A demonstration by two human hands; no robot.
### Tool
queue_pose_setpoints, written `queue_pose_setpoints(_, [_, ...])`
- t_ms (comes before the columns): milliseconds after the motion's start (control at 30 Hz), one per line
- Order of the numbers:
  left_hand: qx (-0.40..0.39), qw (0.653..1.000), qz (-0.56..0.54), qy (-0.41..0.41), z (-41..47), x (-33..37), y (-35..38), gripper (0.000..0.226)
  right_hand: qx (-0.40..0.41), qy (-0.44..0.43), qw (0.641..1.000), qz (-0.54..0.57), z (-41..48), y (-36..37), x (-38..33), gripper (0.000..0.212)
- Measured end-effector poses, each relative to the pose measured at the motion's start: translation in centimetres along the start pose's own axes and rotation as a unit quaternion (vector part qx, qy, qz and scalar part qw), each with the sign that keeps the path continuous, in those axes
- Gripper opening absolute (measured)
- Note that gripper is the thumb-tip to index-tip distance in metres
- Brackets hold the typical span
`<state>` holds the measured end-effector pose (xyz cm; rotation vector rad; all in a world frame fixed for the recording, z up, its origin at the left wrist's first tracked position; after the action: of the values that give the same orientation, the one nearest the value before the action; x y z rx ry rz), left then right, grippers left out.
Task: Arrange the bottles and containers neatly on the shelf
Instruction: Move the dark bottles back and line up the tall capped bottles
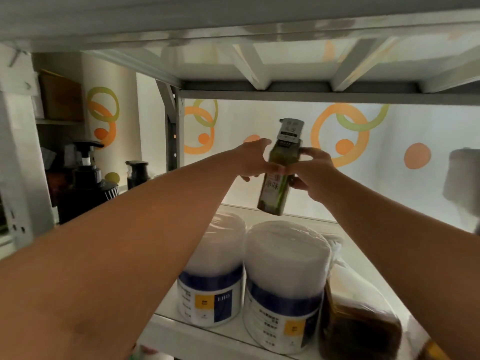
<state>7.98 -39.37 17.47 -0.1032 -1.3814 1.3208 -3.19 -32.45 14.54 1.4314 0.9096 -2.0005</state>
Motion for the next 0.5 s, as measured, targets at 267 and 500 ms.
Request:
queue_pose_setpoints(267, [0.001,0.983,-0.176,-0.057,-4.0,-0.3,0.3,0.051,-0.062,-0.073,0.995,-0.033,-3.9,0.7,-0.5,0.066])
queue_pose_setpoints(500, [0.01,0.981,-0.168,-0.101,-7.5,-0.8,1.2,0.046,-0.145,-0.051,0.986,-0.061,-6.5,2.0,1.0,0.061])
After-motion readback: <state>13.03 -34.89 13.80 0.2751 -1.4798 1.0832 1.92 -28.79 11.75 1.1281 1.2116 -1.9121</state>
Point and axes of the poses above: each hand's wrist, its own z-axis towards the middle knuckle, its own y-axis out of the palm, x = y × z, the point moved 8 cm from there along z, towards the middle knuckle, and after that the axes turned 12 degrees about -z, right-handed, at the moved point
